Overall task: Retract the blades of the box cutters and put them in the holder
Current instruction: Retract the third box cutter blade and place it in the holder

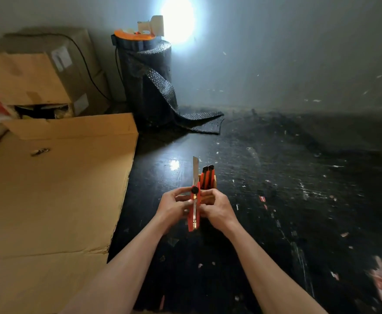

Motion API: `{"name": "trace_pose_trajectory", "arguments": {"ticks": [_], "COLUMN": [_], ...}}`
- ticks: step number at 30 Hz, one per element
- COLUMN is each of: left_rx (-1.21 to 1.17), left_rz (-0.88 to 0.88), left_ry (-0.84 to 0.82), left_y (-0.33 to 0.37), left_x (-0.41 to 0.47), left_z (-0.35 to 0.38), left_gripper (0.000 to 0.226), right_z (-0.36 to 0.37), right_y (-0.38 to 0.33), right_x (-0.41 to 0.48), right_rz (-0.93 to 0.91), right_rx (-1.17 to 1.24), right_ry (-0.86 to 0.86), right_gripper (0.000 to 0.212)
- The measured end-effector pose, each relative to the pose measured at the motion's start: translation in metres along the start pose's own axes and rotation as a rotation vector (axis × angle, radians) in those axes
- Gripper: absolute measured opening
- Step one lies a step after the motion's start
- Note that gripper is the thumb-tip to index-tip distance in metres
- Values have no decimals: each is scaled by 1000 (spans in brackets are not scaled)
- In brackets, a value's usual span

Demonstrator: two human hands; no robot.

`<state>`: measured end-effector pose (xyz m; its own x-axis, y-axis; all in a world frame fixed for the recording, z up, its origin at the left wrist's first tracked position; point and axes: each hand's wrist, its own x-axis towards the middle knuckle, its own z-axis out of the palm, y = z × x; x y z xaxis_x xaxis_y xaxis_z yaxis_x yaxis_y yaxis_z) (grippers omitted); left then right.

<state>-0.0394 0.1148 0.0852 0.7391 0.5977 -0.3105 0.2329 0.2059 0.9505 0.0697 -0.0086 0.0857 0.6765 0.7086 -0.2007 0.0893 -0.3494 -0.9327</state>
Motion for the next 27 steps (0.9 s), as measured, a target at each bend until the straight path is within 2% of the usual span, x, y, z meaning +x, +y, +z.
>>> {"name": "trace_pose_trajectory", "arguments": {"ticks": [4, 8, 12, 17, 21, 25, 27], "left_rx": [-80, -99, -99, -86, -94, -106, -105], "left_rz": [40, 93, 138, 179, 208, 225, 220], "left_ry": [-40, -70, -59, -53, -81, -73, -74], "left_y": [39, 65, 84, 100, 109, 117, 120], "left_x": [5, 5, 8, 11, 9, 10, 11], "left_z": [21, 41, 52, 57, 62, 62, 61], "left_gripper": [42, 40, 40, 40, 36, 39, 43], "right_z": [-30, -58, -78, -90, -92, -95, -97], "right_y": [-30, -62, -82, -97, -103, -105, -105], "right_x": [1, 3, 9, 12, 13, 14, 16], "right_rz": [-125, -292, -415, -463, -472, -536, -549], "right_rx": [-63, -159, -286, -374, -408, -425, -455], "right_ry": [72, 179, 202, 205, 285, 231, 217], "right_gripper": [24, 28, 17, 16, 19, 31, 30]}}
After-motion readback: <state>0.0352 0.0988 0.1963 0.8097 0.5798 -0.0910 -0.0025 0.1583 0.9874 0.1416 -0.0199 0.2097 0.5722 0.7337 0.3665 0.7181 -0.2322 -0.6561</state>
